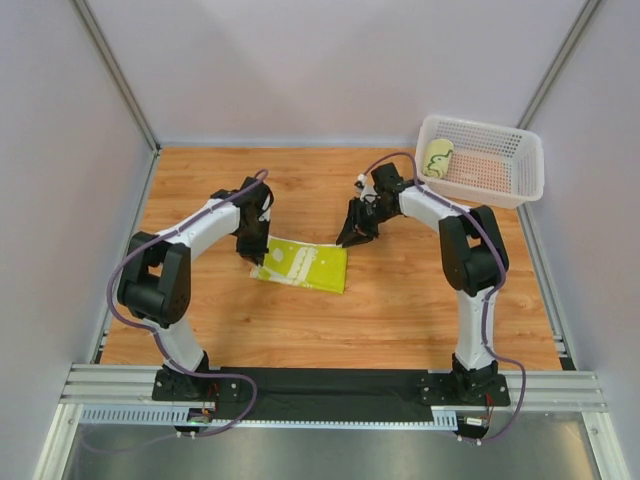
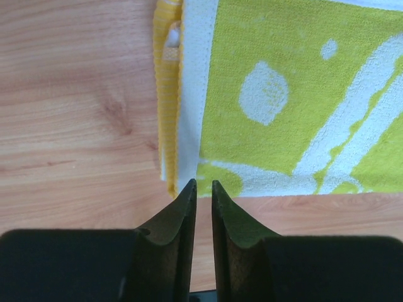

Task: Roll the towels
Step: Fold the towel

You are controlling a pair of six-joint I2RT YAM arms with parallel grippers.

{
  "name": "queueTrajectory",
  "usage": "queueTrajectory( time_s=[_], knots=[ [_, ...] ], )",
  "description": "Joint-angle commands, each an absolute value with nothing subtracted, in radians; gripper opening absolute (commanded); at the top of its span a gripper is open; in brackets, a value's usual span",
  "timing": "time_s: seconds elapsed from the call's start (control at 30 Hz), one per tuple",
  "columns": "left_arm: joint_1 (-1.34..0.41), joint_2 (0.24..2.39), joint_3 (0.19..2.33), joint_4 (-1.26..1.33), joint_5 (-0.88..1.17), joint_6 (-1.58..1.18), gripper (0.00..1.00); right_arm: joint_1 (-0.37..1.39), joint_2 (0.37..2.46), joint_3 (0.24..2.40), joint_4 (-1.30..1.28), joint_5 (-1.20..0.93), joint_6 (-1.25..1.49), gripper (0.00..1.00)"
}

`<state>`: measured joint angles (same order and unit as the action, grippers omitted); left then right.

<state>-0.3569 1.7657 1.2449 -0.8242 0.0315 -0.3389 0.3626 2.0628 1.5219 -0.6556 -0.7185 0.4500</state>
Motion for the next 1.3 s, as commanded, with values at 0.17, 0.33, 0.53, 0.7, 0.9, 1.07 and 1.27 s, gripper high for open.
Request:
queueTrajectory(
  time_s=[0.17, 0.33, 0.53, 0.7, 0.9, 1.07, 1.27],
  knots=[
    [-0.357, 1.719, 1.227, -0.838, 0.018, -0.354, 0.19, 0.367, 2.177, 1.529, -0.578, -0.726, 0.483, 0.17],
    [-0.354, 1.787, 1.209, -0.804, 0.026, -0.35, 0.19, 0.345, 2.172, 1.462, -0.558, -0.696, 0.473, 0.13],
    [-0.35, 1.864, 1.216, -0.784, 0.002, -0.339, 0.18, 0.334, 2.134, 1.35, -0.545, -0.661, 0.446, 0.1],
    [-0.348, 1.905, 1.265, -0.798, -0.064, -0.319, 0.18, 0.334, 2.05, 1.226, -0.535, -0.632, 0.453, 0.08],
    [-0.351, 1.884, 1.341, -0.85, -0.123, -0.318, 0.18, 0.336, 1.916, 1.209, -0.624, -0.578, 0.423, 0.27],
    [-0.37, 1.789, 1.397, -0.91, -0.135, -0.334, 0.28, 0.336, 1.821, 1.281, -0.702, -0.508, 0.4, 0.52],
    [-0.495, 1.613, 1.548, -0.991, -0.352, -0.301, 0.38, 0.336, 1.616, 1.246, -0.607, -0.336, 0.402, 0.73]
  ],
)
